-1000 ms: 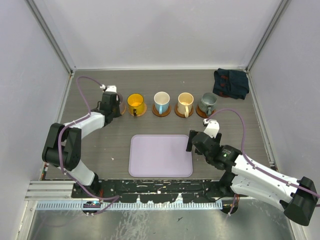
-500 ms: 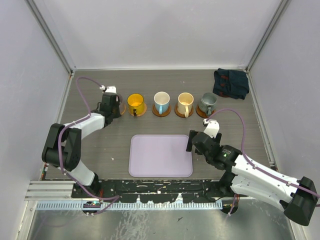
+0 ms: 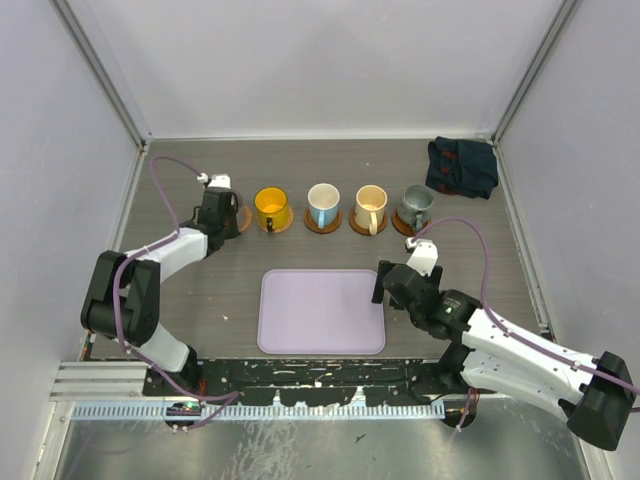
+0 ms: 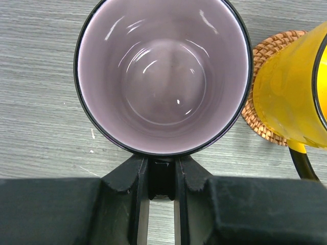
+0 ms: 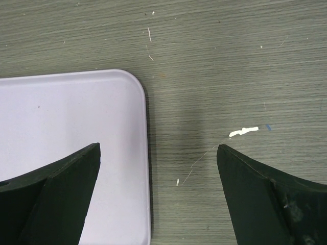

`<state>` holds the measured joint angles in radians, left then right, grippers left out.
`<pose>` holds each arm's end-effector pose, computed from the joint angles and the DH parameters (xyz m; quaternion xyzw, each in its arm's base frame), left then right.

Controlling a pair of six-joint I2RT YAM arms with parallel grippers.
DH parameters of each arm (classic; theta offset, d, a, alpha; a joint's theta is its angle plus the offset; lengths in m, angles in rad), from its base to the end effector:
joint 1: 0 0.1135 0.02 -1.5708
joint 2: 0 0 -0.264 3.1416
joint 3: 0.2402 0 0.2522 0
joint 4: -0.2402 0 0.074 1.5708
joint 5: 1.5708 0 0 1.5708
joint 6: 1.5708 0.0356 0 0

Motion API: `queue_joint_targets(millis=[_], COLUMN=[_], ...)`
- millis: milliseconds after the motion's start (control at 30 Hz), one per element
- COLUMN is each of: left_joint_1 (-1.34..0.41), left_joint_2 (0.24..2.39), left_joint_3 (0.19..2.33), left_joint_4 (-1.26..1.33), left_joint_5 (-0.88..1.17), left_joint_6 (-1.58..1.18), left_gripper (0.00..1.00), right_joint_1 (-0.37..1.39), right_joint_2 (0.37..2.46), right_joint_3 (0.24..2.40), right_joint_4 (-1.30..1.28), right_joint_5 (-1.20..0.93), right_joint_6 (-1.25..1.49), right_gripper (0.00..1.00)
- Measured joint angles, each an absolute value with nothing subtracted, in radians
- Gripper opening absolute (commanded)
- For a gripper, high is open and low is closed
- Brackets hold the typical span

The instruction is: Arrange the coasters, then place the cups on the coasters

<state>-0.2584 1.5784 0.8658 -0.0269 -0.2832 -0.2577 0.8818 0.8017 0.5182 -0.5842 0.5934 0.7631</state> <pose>0.3182 -0.0738 0.1898 -0.0567 0.9057 0.0228 0.4195 0.1141 0.1072 0.2133 0.0473 0.9022 0.0546 0.4252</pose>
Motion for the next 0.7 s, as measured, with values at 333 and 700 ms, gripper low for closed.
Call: queue_joint_targets(millis=[333,700], left_joint_1=[-0.257,-0.255], left_joint_2=[1.568,1.568], left_joint_3=[0.851,0.857], left_joint_4=[-0.009,-0.014], left_joint_5=[-0.266,-0.252], left_joint_6=[-0.271,-0.273], left_gripper=[0.0,0.0], right_joint_1=[0.882,0.882], right_joint_2=[0.806,0.809], right_joint_3=[0.518,0.518], right_joint_4=[-0.583,-0.575], right_joint_5=[0.593,0.593], right_joint_6=[0.763,0.763], right_gripper=[1.0,1.0])
